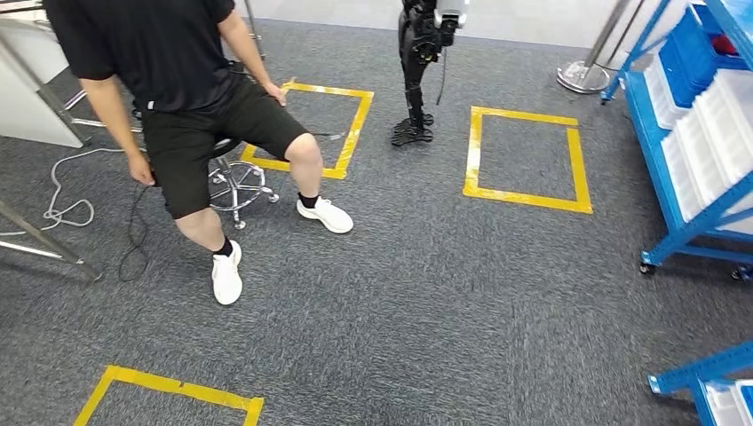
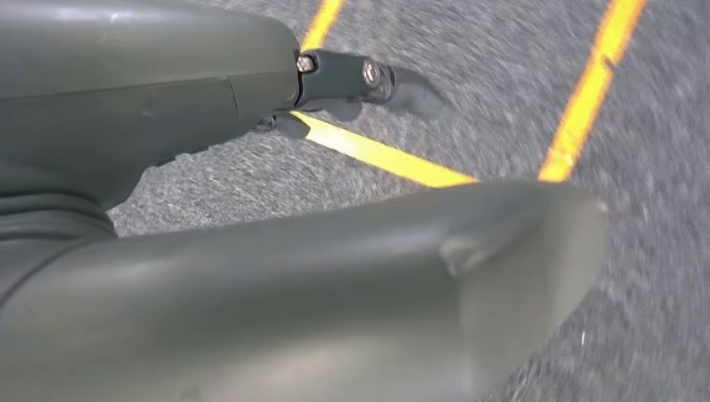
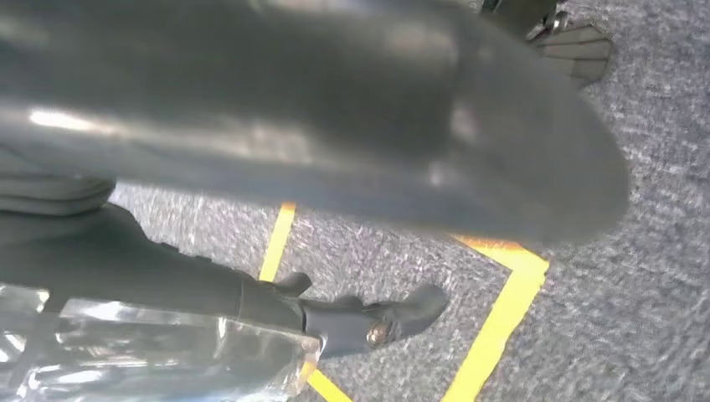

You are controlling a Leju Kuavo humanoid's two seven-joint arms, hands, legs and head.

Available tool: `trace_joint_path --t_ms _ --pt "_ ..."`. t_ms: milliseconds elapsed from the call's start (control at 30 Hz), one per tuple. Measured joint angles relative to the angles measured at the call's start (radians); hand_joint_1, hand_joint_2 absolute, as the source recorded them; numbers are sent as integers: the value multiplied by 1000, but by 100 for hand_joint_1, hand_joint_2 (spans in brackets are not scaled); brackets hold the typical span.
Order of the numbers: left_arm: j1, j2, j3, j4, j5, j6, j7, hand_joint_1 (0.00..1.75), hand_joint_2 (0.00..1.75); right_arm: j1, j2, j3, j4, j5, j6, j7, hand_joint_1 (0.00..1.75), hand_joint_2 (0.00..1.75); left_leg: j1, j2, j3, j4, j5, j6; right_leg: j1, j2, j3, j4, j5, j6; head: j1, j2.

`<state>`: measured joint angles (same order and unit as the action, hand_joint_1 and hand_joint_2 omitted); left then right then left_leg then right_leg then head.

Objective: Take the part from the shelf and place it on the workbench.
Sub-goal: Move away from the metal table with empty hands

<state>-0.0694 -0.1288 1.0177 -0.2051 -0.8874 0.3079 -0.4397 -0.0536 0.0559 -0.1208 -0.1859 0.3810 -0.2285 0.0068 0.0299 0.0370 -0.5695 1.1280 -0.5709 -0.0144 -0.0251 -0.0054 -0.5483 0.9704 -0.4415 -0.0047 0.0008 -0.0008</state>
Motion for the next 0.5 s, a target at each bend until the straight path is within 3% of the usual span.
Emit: trace_joint_path --t_ms 67,100,133,167,233,300,333,367,400,433,500 --pt "3 0 0 1 0 0 0 0 0 -1 1 0 0 1 0 0 0 0 -1 -32 -64 133 -58 3 10 30 -2 1 3 -6 -2 0" --pt "3 0 0 1 0 0 0 0 0 0 2 0 0 1 0 0 0 0 -3 -37 -80 158 -56 8 15 47 -2 2 3 -7 -2 0" --pt "3 0 0 1 0 0 0 0 0 1 2 0 0 1 0 0 0 0 -5 -41 -75 138 -31 15 19 63 -1 4 3 -7 -2 0" --pt "3 0 0 1 0 0 0 0 0 2 2 -1 0 1 0 0 0 0 -7 -50 -51 79 11 24 22 79 1 5 3 -7 -2 0" --pt "3 2 0 1 0 -1 -1 0 0 2 4 -1 0 0 0 -1 0 0 -12 -100 6 -52 78 43 26 106 1 6 4 -6 0 0" --pt "2 5 -1 1 -2 -2 -9 0 0 1 7 -2 0 -3 0 -4 0 0 -17 -128 28 -106 96 55 25 127 -6 7 7 0 -1 0" --pt "1 5 -2 1 -5 -3 -16 0 0 1 8 -4 0 -6 0 -5 0 0 -21 -118 29 -111 99 58 24 137 -10 5 11 6 -2 0" --pt "0 5 -3 1 -9 -4 -21 0 0 3 8 -6 0 -10 0 -6 0 0 -20 -104 32 -122 105 61 23 139 -15 6 13 10 -2 0" --pt "0 5 -5 1 -14 -5 -24 0 0 4 8 -9 0 -14 -1 -6 0 0 -19 -92 38 -136 112 65 24 123 -23 14 10 12 -2 0" --pt "-1 4 -7 1 -18 -5 -24 0 0 4 8 -12 0 -18 -2 -6 0 0 -17 -78 43 -150 120 69 25 96 -39 38 -2 13 0 0" --pt "0 4 -11 1 -25 -6 -18 0 0 1 8 -20 0 -25 -4 -4 0 0 -18 -47 46 -165 129 73 21 37 -99 149 -54 10 5 0"
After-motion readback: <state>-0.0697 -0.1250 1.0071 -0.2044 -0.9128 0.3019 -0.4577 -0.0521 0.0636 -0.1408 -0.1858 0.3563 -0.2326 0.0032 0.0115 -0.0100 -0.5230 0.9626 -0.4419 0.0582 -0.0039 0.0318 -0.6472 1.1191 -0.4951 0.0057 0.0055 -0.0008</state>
